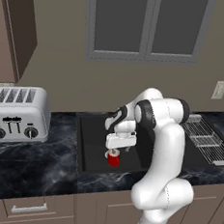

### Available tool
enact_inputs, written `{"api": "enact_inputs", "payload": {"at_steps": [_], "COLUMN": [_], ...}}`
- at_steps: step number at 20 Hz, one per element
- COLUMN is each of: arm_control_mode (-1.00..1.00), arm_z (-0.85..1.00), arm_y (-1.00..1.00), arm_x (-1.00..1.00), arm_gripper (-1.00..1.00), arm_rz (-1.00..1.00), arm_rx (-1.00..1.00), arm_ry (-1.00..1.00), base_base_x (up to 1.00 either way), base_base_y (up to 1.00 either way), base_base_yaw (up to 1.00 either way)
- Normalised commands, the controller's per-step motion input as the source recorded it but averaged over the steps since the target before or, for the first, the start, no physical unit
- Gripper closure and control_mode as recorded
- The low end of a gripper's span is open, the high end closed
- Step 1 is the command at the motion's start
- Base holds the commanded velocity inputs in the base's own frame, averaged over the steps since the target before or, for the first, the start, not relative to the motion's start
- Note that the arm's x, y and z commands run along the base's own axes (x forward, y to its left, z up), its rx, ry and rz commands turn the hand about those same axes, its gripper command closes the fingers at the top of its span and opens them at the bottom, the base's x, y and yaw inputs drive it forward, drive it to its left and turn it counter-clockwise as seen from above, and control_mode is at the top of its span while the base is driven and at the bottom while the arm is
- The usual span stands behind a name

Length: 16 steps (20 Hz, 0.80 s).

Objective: Move any existing items from the left basin to the right basin for drying. Then move the measuring cup from the counter to the left basin of the sink for washing.

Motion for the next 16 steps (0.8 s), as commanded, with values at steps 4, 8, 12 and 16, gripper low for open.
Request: {"api": "enact_inputs", "payload": {"at_steps": [4, 8, 12, 16], "arm_control_mode": [-1.00, -1.00, -1.00, -1.00], "arm_z": [-0.12, -0.10, -0.08, -0.05], "arm_y": [0.00, 0.00, 0.01, 0.00], "arm_x": [0.00, 0.00, 0.00, 0.00], "arm_gripper": [-1.00, -1.00, -1.00, -1.00], "arm_rz": [0.00, 0.00, 0.00, 0.00], "arm_rx": [0.00, 0.00, 0.00, 0.00], "arm_ry": [0.00, 0.00, 0.00, 0.00], "base_base_x": [0.00, 0.00, 0.00, 0.00], "base_base_y": [0.00, 0.00, 0.00, 0.00], "base_base_yaw": [0.00, 0.00, 0.00, 0.00]}}
